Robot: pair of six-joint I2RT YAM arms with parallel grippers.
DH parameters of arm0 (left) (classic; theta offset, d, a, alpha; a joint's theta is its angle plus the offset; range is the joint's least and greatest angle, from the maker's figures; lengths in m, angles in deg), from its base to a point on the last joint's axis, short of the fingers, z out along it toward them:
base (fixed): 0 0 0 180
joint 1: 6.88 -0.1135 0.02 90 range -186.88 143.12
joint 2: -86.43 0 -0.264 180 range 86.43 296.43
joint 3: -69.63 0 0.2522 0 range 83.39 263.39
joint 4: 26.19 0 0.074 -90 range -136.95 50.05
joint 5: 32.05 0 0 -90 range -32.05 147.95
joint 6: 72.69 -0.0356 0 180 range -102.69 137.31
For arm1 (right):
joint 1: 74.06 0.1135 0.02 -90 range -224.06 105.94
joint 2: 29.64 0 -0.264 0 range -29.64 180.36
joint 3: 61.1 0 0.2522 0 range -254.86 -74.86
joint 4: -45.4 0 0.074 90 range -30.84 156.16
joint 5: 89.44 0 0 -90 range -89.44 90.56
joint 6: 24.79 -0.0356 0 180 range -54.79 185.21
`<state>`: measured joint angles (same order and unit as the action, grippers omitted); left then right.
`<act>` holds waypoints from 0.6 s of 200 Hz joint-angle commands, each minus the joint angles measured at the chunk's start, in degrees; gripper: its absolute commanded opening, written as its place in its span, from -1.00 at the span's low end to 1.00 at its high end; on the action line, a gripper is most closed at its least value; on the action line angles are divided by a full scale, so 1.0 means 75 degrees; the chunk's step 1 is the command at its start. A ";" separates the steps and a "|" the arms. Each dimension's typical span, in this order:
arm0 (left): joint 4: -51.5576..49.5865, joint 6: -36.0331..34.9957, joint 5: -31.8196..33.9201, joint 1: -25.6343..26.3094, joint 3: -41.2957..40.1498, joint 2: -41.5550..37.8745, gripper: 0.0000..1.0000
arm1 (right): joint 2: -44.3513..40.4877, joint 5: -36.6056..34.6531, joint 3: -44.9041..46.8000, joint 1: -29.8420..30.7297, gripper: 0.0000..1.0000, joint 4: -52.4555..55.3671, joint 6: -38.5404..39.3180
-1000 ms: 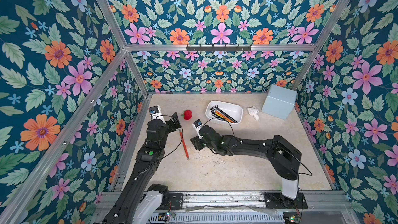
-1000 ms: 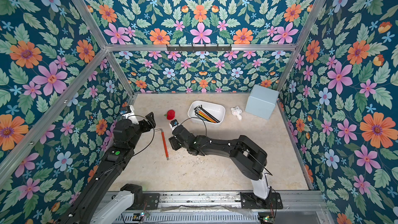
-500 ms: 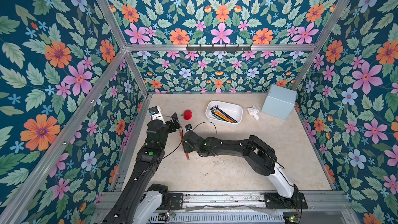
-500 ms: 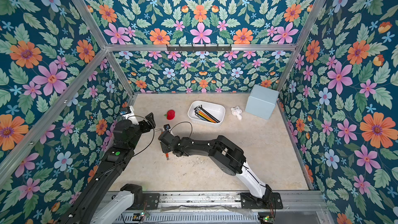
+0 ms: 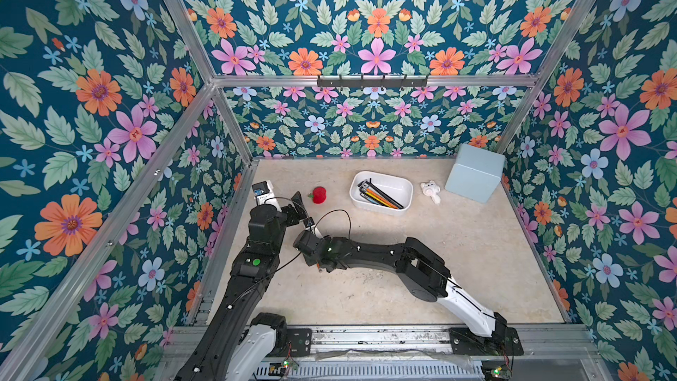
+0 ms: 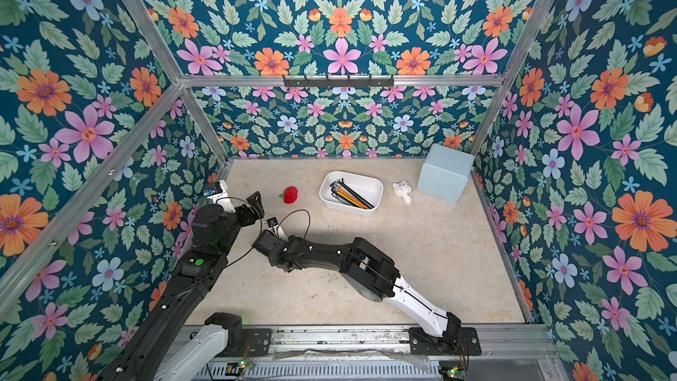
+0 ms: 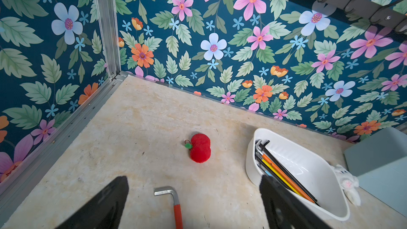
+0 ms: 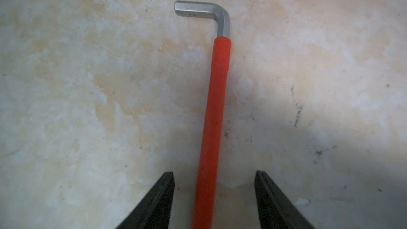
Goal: Put the hex key on the desktop into the storage box
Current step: Pick up the Allen key from the center of the board.
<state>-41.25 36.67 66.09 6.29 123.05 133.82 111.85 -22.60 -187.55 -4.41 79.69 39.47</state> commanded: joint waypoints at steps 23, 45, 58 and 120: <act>0.0045 0.0014 0.0063 -0.0001 -0.0038 -0.0057 0.99 | 0.0295 0.0184 -0.0150 0.0076 0.10 0.1134 -0.0364; 0.0044 0.0016 0.0048 0.0002 -0.0038 -0.0062 0.99 | 0.0321 0.0456 -0.0103 0.0084 -0.11 0.1263 -0.0463; 0.0034 0.0017 0.0061 0.0002 -0.0038 -0.0085 0.99 | 0.0218 0.0514 0.0074 0.0080 -0.26 0.1260 -0.0534; 0.0033 0.0011 0.0071 0.0002 -0.0050 -0.0104 0.99 | -0.0529 0.0721 0.1262 0.0026 -1.00 0.0608 -0.0160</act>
<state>-41.25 36.69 66.36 6.29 122.92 133.08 108.66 -23.17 -181.54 -3.99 78.56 36.19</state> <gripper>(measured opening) 0.994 0.069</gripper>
